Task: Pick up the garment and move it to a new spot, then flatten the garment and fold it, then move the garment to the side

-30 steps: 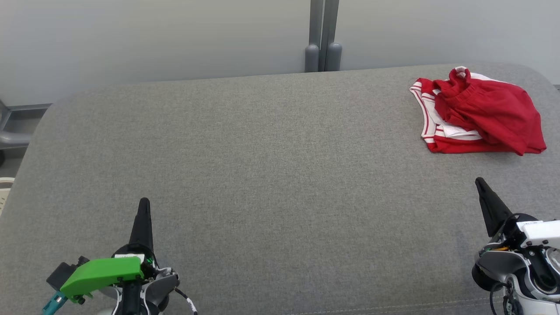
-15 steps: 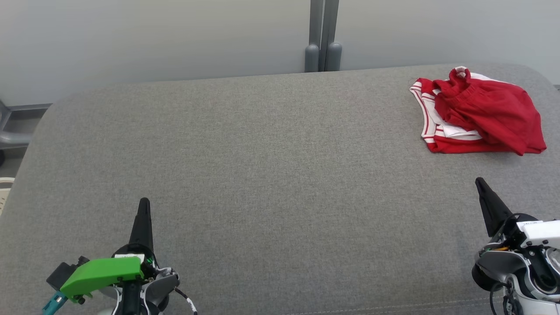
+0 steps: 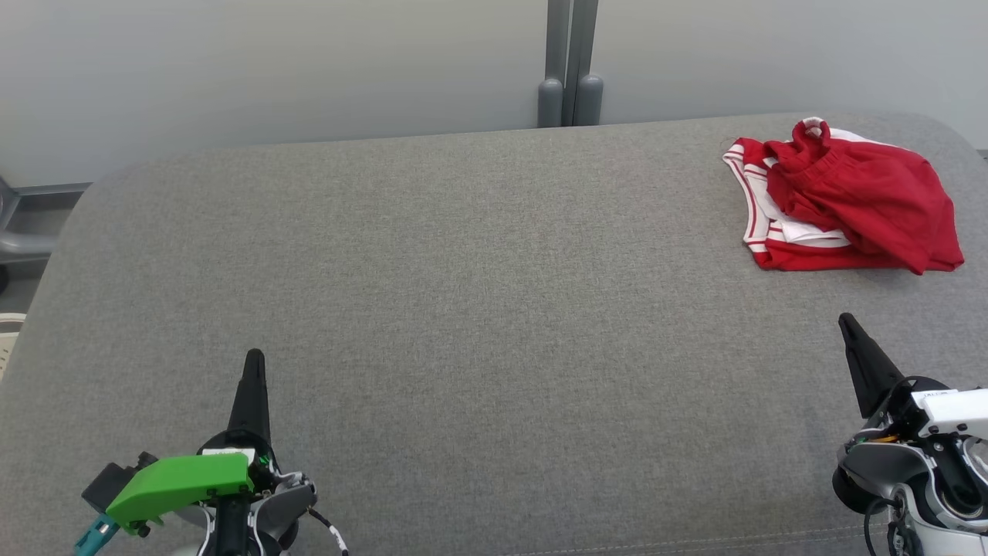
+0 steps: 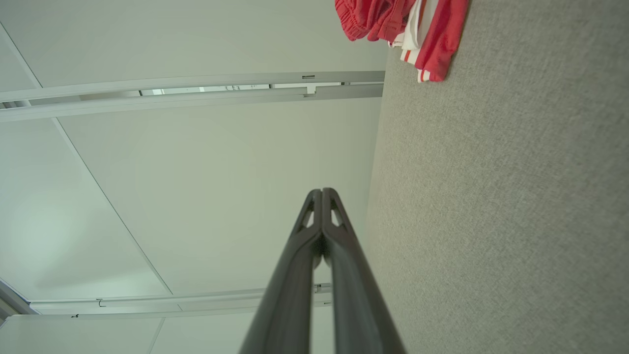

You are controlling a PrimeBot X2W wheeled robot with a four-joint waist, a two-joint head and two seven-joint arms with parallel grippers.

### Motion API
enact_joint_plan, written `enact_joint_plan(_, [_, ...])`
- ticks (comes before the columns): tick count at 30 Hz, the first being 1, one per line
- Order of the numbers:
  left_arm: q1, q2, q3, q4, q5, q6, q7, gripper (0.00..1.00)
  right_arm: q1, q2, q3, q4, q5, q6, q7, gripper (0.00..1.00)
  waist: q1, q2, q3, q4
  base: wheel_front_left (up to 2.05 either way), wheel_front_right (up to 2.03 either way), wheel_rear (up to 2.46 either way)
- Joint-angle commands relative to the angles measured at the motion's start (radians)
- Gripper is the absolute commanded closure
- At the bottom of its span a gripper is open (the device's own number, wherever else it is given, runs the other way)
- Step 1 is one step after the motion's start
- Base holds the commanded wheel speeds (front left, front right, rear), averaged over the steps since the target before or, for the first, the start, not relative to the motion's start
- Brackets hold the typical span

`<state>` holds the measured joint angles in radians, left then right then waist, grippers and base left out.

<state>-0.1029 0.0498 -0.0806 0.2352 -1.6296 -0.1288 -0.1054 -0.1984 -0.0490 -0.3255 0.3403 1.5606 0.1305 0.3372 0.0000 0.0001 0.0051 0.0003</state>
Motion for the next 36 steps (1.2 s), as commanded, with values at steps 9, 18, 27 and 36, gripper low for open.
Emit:
enact_joint_plan(9, [-0.013, 0.001, 0.000, 0.001, -0.007, -0.004, 0.002, 1.00, -0.008, -0.004, -0.001, 0.002, 0.003, 0.000, 0.002, 1.00, 0.0000, -0.0001, 0.000, 0.000, 0.00, 0.00, 0.00])
enact_joint_plan(18, [-0.013, 0.001, 0.000, 0.001, -0.007, -0.004, 0.002, 1.00, -0.008, -0.004, -0.001, 0.002, 0.003, 0.000, 0.002, 1.00, 0.0000, -0.0001, 0.000, 0.000, 0.00, 0.00, 0.00])
enact_joint_plan(27, [-0.013, 0.001, 0.000, 0.001, -0.007, -0.004, 0.002, 1.00, -0.008, -0.004, -0.001, 0.002, 0.003, 0.000, 0.002, 1.00, 0.0000, -0.0001, 0.000, 0.000, 0.00, 0.00, 0.00])
enact_joint_plan(36, [-0.013, 0.001, 0.000, 0.001, -0.007, -0.004, 0.002, 1.00, -0.008, -0.004, -0.002, 0.002, 0.003, 0.000, 0.002, 1.00, 0.0000, -0.0001, 0.000, 0.000, 0.00, 0.00, 0.00])
